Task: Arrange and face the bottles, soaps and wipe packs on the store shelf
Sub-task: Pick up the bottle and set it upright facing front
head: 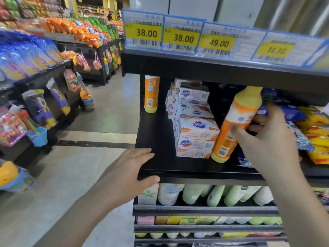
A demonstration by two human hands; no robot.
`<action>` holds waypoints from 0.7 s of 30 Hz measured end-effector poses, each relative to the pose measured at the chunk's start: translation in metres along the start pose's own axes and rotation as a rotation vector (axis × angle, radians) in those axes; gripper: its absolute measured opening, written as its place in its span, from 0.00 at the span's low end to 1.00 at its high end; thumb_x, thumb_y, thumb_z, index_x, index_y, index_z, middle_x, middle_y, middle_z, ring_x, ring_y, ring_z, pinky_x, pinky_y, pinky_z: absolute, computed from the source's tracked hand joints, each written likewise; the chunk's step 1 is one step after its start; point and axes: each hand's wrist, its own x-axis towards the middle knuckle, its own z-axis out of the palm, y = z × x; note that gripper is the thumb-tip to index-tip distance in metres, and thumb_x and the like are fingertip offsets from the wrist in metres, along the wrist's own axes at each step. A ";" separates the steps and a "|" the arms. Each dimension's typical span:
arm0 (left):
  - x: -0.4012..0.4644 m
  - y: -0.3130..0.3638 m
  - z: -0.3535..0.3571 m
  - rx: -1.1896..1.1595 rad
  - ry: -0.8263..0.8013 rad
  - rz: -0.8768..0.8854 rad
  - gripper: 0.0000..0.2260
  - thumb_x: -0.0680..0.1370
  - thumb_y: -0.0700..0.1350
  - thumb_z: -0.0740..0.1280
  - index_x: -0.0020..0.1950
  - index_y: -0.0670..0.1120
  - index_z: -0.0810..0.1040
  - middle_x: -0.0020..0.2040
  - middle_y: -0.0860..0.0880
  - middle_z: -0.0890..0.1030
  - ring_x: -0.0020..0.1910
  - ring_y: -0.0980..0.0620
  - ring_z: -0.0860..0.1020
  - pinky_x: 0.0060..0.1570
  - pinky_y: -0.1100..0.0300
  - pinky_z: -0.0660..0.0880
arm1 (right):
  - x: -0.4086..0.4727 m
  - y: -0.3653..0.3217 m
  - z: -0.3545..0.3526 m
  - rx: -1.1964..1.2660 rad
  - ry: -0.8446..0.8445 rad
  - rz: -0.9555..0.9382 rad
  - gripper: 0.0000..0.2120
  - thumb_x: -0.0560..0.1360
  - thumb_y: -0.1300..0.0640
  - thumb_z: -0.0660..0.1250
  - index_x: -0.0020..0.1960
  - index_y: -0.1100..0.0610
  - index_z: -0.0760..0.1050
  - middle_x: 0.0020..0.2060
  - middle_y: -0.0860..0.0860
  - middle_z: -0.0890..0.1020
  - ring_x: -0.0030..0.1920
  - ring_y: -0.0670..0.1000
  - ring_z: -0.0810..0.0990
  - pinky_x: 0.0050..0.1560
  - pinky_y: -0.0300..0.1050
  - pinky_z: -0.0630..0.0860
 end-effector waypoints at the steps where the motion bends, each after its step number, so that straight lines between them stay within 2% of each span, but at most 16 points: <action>1: 0.000 -0.001 -0.002 -0.011 -0.007 0.003 0.32 0.78 0.66 0.66 0.80 0.62 0.63 0.79 0.67 0.59 0.80 0.63 0.54 0.77 0.55 0.63 | -0.013 -0.001 0.001 0.095 0.080 -0.033 0.33 0.75 0.52 0.75 0.75 0.49 0.63 0.58 0.43 0.79 0.56 0.45 0.79 0.50 0.45 0.74; 3: 0.003 -0.005 -0.008 -0.023 -0.013 0.006 0.31 0.77 0.67 0.66 0.79 0.62 0.65 0.79 0.66 0.61 0.79 0.63 0.55 0.77 0.54 0.64 | -0.041 -0.004 0.007 0.272 0.212 -0.131 0.27 0.77 0.56 0.74 0.71 0.46 0.68 0.56 0.41 0.79 0.55 0.40 0.79 0.51 0.41 0.77; 4: 0.005 -0.007 -0.010 -0.022 -0.012 0.000 0.31 0.77 0.67 0.66 0.79 0.62 0.65 0.79 0.66 0.61 0.78 0.62 0.56 0.76 0.54 0.64 | -0.053 -0.007 0.013 0.325 0.211 -0.185 0.21 0.77 0.58 0.73 0.65 0.46 0.71 0.53 0.41 0.80 0.52 0.41 0.80 0.49 0.40 0.78; 6: 0.008 -0.012 -0.015 -0.008 -0.012 -0.028 0.31 0.77 0.67 0.67 0.79 0.62 0.65 0.80 0.64 0.61 0.79 0.60 0.58 0.76 0.52 0.66 | -0.066 -0.013 0.031 0.399 0.088 -0.264 0.12 0.77 0.62 0.71 0.56 0.49 0.76 0.47 0.43 0.82 0.48 0.46 0.82 0.46 0.43 0.80; 8: 0.010 -0.019 -0.017 -0.004 -0.019 -0.052 0.32 0.76 0.67 0.67 0.78 0.62 0.65 0.80 0.63 0.62 0.78 0.58 0.59 0.75 0.51 0.67 | -0.069 -0.027 0.051 0.441 -0.093 -0.316 0.09 0.78 0.62 0.71 0.54 0.49 0.79 0.46 0.44 0.83 0.49 0.48 0.82 0.45 0.40 0.80; 11: 0.011 -0.031 -0.016 -0.064 -0.010 -0.052 0.32 0.75 0.70 0.66 0.77 0.62 0.67 0.78 0.63 0.65 0.76 0.58 0.63 0.74 0.51 0.68 | -0.057 -0.057 0.085 0.341 -0.311 -0.359 0.13 0.78 0.57 0.71 0.61 0.47 0.78 0.51 0.40 0.80 0.53 0.43 0.80 0.48 0.34 0.78; 14: 0.012 -0.044 -0.013 -0.121 0.002 -0.056 0.30 0.76 0.69 0.66 0.77 0.61 0.68 0.77 0.62 0.67 0.75 0.58 0.65 0.73 0.51 0.69 | -0.035 -0.083 0.126 0.182 -0.401 -0.364 0.21 0.77 0.54 0.71 0.69 0.46 0.71 0.59 0.45 0.75 0.54 0.42 0.77 0.54 0.43 0.79; 17: 0.015 -0.055 -0.008 -0.205 -0.009 -0.061 0.30 0.78 0.65 0.67 0.78 0.62 0.65 0.78 0.62 0.65 0.74 0.58 0.66 0.73 0.52 0.70 | -0.009 -0.105 0.170 0.062 -0.413 -0.345 0.28 0.78 0.53 0.69 0.75 0.49 0.62 0.66 0.50 0.70 0.63 0.49 0.73 0.59 0.44 0.70; 21: 0.018 -0.066 -0.003 -0.291 -0.007 -0.061 0.28 0.79 0.65 0.64 0.79 0.64 0.62 0.78 0.61 0.65 0.74 0.58 0.66 0.73 0.52 0.70 | 0.031 -0.118 0.229 0.168 -0.314 -0.137 0.35 0.75 0.53 0.72 0.76 0.51 0.59 0.69 0.55 0.67 0.67 0.57 0.73 0.64 0.54 0.76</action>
